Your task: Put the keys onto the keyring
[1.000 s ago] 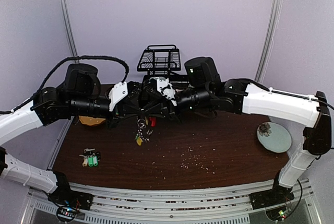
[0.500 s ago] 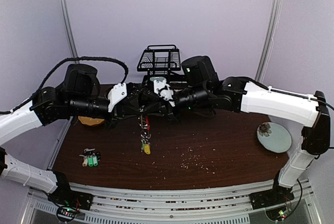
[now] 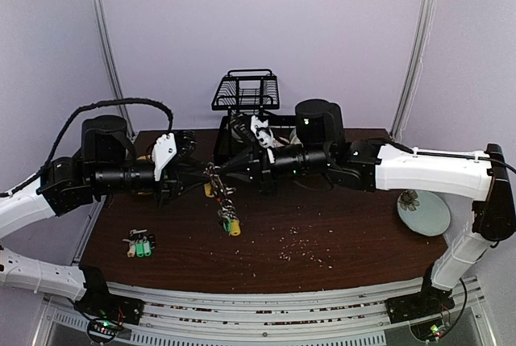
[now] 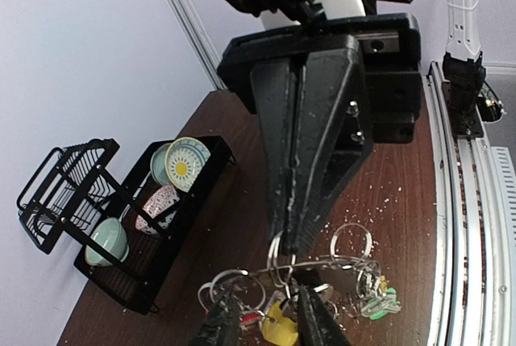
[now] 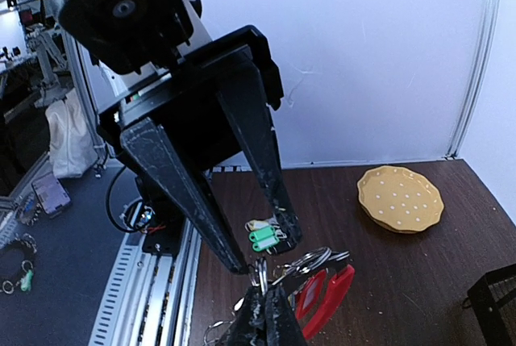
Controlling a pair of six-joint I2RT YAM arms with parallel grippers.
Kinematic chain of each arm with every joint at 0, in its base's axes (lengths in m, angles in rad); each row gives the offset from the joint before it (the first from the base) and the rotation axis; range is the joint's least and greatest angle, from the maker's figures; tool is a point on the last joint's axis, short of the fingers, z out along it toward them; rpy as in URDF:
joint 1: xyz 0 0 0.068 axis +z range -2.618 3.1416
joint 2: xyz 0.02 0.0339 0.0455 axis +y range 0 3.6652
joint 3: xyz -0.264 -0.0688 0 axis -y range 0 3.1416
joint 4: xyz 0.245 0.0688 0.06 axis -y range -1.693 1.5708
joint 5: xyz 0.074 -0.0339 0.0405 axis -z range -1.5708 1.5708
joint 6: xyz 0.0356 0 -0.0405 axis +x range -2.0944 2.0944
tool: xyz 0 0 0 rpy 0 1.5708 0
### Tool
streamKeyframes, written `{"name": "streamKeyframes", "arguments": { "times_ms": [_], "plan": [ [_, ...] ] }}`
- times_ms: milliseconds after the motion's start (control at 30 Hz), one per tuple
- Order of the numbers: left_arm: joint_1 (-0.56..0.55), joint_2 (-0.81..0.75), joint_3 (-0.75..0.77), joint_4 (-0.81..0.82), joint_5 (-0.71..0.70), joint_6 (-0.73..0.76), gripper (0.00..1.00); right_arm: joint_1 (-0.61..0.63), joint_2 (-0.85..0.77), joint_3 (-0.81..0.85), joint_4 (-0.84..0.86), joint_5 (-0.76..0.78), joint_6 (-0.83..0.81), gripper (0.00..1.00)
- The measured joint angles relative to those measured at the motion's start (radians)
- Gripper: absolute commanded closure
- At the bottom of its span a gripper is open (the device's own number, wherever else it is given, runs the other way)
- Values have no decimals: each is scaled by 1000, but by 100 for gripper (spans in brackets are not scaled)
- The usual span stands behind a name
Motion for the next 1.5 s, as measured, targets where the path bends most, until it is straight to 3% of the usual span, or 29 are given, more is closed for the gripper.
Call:
{"name": "streamKeyframes", "arguments": {
  "times_ms": [233,400,800,867,900,1267,1500],
  "plan": [
    [0,1,-39,108,27,-35,79,4,-13,-94,257,-23,200,100],
    [0,9,-64,186,56,-61,93,11,-13,-144,402,-21,312,100],
    [-2,50,-111,311,134,-106,84,65,-6,-190,692,72,450,100],
    [-2,55,-119,312,136,-114,98,72,-6,-199,725,114,456,100],
    [-2,55,-123,315,135,-120,100,73,-6,-207,738,144,462,100],
    [5,16,-156,386,130,-137,100,74,-4,-225,774,209,486,100],
    [11,97,-156,425,148,-153,100,71,17,-223,801,212,513,100]
  ]
}}
